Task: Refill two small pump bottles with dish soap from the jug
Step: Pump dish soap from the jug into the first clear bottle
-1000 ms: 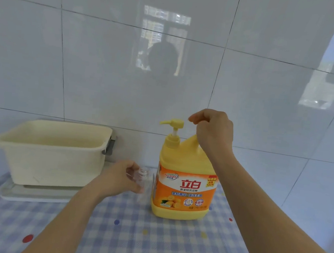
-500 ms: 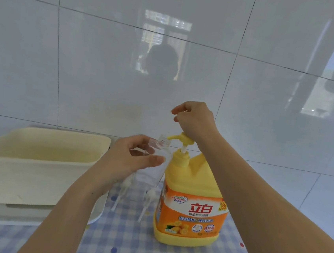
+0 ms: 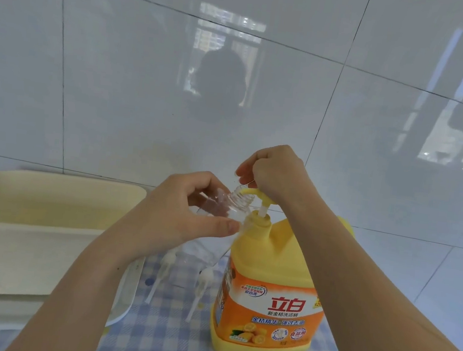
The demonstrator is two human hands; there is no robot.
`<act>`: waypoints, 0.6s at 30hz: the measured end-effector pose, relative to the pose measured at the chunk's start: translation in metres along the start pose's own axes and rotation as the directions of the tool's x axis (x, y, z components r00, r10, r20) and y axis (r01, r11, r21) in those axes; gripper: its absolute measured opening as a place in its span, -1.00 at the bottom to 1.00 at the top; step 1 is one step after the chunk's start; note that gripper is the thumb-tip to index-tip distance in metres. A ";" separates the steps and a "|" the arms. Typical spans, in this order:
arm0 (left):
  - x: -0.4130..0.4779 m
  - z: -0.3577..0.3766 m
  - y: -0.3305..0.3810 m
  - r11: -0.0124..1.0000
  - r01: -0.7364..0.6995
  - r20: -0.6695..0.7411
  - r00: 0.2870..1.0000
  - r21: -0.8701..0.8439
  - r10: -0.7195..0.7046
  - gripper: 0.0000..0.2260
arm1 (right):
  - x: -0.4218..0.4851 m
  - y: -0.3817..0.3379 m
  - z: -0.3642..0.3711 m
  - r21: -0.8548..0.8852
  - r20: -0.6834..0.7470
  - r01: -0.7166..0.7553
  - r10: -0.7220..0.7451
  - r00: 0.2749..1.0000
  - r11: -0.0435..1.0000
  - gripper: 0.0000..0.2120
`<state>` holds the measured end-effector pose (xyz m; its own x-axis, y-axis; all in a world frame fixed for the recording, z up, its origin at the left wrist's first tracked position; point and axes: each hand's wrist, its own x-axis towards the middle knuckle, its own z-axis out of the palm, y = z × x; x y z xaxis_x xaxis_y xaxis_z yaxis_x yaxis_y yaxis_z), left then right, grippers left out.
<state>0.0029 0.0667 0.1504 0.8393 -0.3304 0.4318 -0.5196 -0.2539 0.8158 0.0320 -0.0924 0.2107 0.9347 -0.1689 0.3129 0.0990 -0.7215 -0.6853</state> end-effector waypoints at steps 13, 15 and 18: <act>-0.003 0.001 -0.004 0.990 0.069 0.077 0.994 0.120 -0.078 -0.75 | 0.008 0.012 0.025 -0.236 -0.022 -0.027 0.023 0.999 0.971 -0.67; -0.004 0.002 -0.002 0.990 0.079 0.081 0.993 0.120 -0.089 -0.75 | 0.008 0.011 0.025 -0.242 -0.011 -0.036 0.034 0.999 0.970 -0.66; -0.005 0.001 -0.002 0.989 0.100 0.096 0.989 0.110 -0.110 -0.71 | 0.005 0.010 0.024 -0.244 0.009 -0.026 0.029 1.000 0.970 -0.65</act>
<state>-0.0007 0.0680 0.1463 0.8721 -0.3864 0.3001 -0.4479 -0.3836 0.8076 0.0455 -0.0845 0.1898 0.9400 -0.1838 0.2874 -0.0113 -0.8588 -0.5122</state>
